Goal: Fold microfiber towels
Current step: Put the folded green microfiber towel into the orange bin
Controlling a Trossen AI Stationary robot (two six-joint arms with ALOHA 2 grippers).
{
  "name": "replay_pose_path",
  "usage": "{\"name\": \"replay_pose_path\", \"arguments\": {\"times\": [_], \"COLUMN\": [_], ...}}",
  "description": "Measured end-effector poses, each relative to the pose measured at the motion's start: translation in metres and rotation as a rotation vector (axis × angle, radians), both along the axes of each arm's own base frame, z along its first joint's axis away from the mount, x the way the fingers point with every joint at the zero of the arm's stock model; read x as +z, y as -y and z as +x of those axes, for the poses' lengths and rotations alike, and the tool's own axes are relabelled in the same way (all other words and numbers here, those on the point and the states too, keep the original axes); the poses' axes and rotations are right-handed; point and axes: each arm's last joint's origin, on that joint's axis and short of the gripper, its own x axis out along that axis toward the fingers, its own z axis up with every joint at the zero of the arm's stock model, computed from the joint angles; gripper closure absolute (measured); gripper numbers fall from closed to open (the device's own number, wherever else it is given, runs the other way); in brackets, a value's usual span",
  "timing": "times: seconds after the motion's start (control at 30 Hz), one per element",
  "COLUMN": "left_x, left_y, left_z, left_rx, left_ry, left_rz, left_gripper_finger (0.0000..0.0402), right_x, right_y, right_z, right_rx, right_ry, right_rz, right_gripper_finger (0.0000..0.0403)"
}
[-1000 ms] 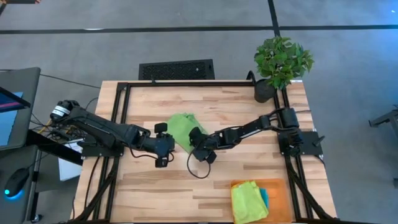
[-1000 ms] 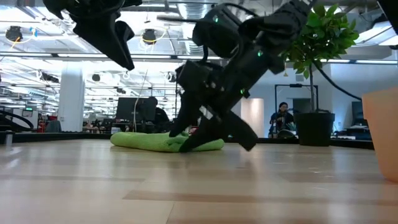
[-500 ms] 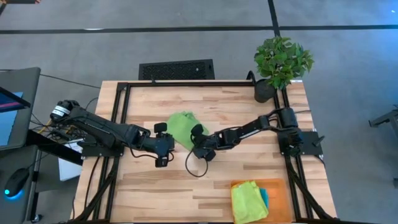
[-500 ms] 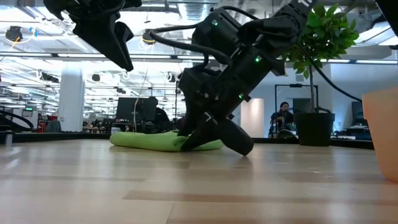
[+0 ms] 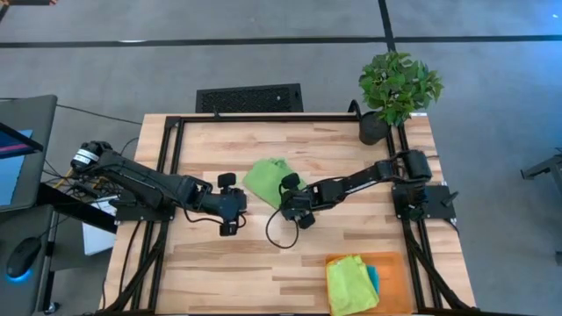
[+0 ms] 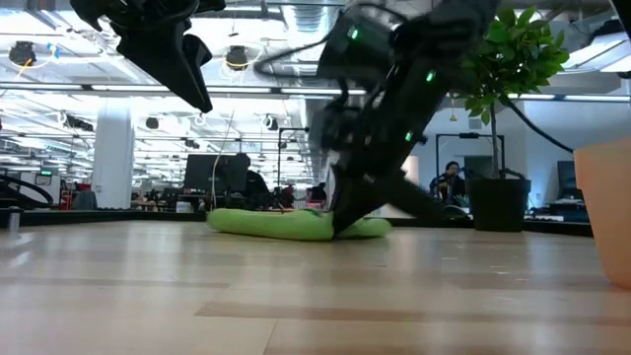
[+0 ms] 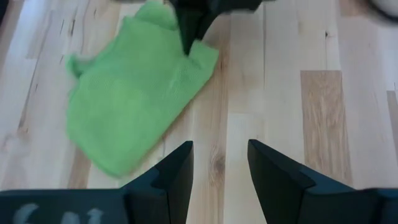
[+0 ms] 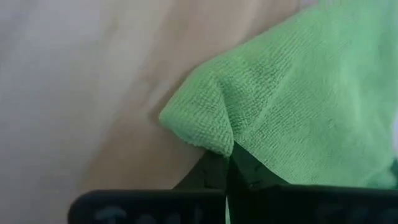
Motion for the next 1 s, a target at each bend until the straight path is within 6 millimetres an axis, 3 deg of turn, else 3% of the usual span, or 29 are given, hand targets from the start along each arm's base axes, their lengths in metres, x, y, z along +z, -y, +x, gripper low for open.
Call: {"name": "replay_pose_path", "arguments": {"times": [0.37, 0.67, 1.0], "left_x": [0.003, 0.004, 0.013], "left_y": [0.002, 0.007, 0.014], "left_z": [0.004, 0.005, 0.013], "left_rx": [0.030, 0.008, -0.023], "left_ry": [0.056, 0.086, 0.213], "left_rz": [-0.050, -0.059, -0.096], "left_gripper_finger": [0.0256, 0.0256, 0.0256], "right_x": [0.067, 0.099, 0.124], "right_y": [-0.022, -0.065, -0.100], "right_z": [-0.035, -0.071, -0.117], "right_rx": [-0.178, -0.190, -0.189], "right_ry": [0.012, -0.015, -0.050], "right_rz": [0.288, 0.369, 0.368], "right_gripper_finger": [0.0394, 0.0396, 0.0395]}}
